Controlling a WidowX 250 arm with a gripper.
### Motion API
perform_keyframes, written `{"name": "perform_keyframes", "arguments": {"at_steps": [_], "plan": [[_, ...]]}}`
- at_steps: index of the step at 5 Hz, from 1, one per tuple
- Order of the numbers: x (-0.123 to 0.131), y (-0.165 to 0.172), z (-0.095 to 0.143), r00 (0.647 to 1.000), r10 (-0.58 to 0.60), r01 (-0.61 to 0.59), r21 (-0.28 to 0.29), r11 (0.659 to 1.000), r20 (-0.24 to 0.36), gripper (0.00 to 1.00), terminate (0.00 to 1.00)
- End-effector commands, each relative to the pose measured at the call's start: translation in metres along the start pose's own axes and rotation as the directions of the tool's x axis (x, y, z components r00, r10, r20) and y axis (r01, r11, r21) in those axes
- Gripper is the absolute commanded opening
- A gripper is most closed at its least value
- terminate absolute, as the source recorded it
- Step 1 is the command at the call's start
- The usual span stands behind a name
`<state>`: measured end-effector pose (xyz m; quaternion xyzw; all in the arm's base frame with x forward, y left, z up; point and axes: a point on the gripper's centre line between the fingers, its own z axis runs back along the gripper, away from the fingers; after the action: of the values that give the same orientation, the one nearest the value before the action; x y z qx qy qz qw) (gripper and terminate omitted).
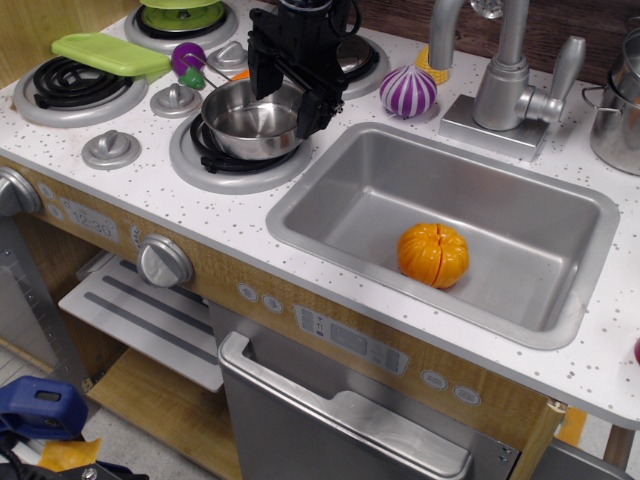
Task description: Pick up pan from stove
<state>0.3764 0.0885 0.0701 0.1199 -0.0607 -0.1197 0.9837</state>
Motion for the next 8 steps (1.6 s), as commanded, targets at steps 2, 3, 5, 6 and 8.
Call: {"name": "perform_keyframes", "arguments": {"at_steps": [2,3,5,6,8], "plan": [[-0.001,0.004,-0.002,1.000,-0.014,0.014,-0.009,1.000,-0.006,1.00,0.00],[-0.002,0.007,-0.004,0.999,-0.035,0.035,-0.001,0.999,-0.010,1.00,0.00],[-0.005,0.020,-0.014,0.998,-0.070,0.069,-0.055,0.996,-0.009,1.00,0.00],[-0.006,0.022,-0.018,0.997,-0.077,0.077,-0.061,0.995,0.001,1.00,0.00],[-0.008,0.020,-0.027,0.998,-0.059,0.061,-0.060,0.996,0.027,0.00,0.00]]}}
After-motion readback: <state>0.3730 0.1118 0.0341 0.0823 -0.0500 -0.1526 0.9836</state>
